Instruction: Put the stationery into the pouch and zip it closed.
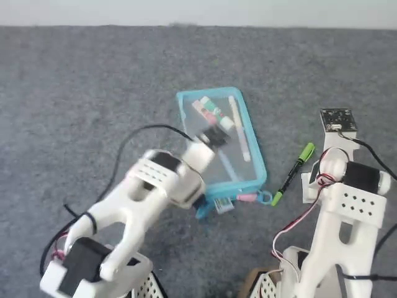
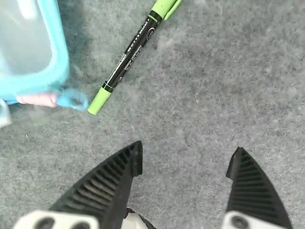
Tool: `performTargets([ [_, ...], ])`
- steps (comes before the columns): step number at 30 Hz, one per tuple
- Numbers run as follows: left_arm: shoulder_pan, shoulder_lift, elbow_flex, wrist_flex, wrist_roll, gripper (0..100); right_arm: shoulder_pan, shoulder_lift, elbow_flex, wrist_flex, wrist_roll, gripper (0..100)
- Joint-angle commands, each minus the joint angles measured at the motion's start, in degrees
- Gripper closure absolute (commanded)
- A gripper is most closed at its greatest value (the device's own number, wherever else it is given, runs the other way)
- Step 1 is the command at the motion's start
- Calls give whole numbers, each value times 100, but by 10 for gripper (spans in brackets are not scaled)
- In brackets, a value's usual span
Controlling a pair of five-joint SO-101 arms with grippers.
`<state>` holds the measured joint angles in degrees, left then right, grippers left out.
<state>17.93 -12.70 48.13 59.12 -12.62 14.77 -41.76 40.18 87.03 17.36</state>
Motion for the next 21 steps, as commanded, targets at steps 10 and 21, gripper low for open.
performTargets([
  [10,-308,-229,-778,668,-387,776,-1622,-207,501,-444,334,702],
  [21,-1855,-2637,-338,1688,-756,776,-3978,-154,519,-901,343,702],
])
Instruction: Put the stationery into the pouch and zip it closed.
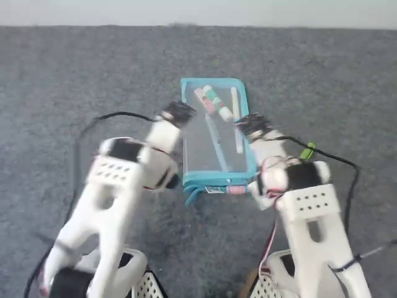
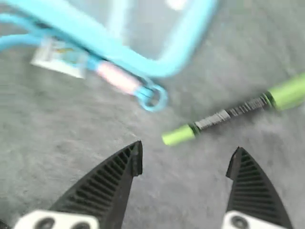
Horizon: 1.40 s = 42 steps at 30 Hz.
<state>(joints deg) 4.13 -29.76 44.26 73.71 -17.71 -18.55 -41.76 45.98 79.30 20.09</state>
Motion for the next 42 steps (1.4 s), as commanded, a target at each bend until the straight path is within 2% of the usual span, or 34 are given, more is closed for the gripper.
performTargets([
  [1,-738,-1222,189,229,-316,776,-892,-154,-62,-189,70,702],
  [7,-2207,-2031,1033,35,-457,776,-2009,-145,-325,-462,554,702],
  [12,-2611,-2040,1851,-589,-466,776,-2237,295,-316,-963,1354,702],
  [16,-3033,-2040,1895,-721,-747,776,-2220,963,-334,-1429,2048,702],
  [24,-3042,-2040,1930,-747,-765,776,-2193,1754,-316,-2246,2242,701],
  [29,-3042,-2040,1938,-747,-765,776,-1824,2229,-343,-2571,2708,702],
  [42,-3042,-2040,1938,-730,-765,776,-1235,2510,-343,-3284,2725,702],
])
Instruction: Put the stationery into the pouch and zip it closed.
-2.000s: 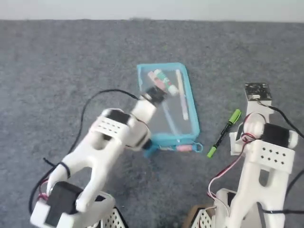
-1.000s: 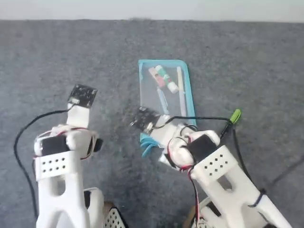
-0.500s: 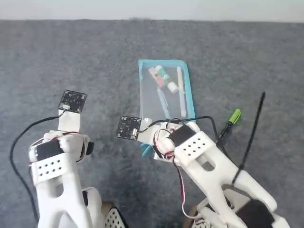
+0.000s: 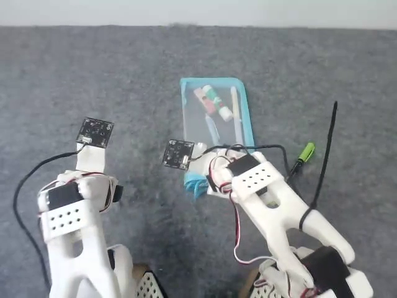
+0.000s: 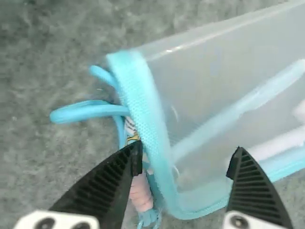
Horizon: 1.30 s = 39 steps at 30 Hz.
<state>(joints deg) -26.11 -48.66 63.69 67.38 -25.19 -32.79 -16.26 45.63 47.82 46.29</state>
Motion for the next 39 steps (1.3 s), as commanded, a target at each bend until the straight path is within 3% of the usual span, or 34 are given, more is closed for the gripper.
performTargets([
  [1,-18,-149,-4,-97,-18,776,242,-66,-308,-127,202,702],
  [12,-9,-149,-4,-79,-18,776,523,-13,-237,-101,457,702],
  [24,-9,-149,-4,-70,-18,776,514,462,105,-752,686,701],
  [39,387,-149,198,-105,-9,776,523,602,97,-1596,431,739],
])
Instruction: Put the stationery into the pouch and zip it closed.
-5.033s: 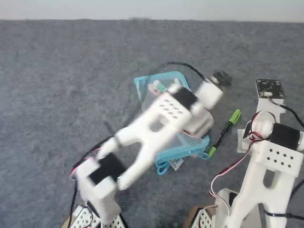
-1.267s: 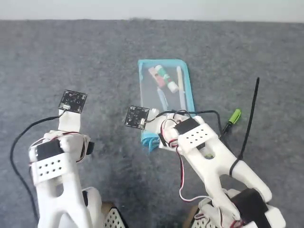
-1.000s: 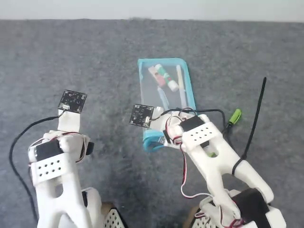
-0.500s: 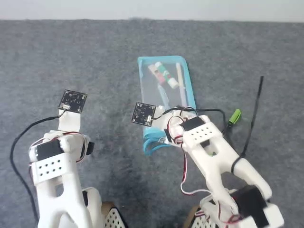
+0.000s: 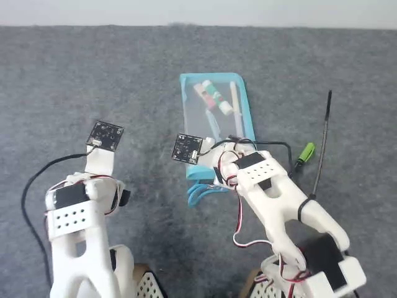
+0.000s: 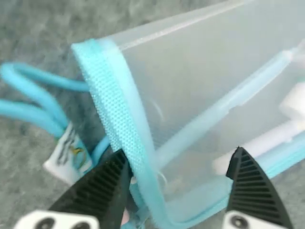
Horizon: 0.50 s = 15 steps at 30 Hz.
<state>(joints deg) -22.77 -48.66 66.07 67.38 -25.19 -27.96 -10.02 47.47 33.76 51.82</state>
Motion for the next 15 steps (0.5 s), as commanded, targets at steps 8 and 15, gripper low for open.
performTargets([
  [8,62,-176,-13,-387,9,776,22,-4,-9,-409,-484,983],
  [15,62,-193,119,-862,255,778,22,-84,-281,92,-1240,991],
])
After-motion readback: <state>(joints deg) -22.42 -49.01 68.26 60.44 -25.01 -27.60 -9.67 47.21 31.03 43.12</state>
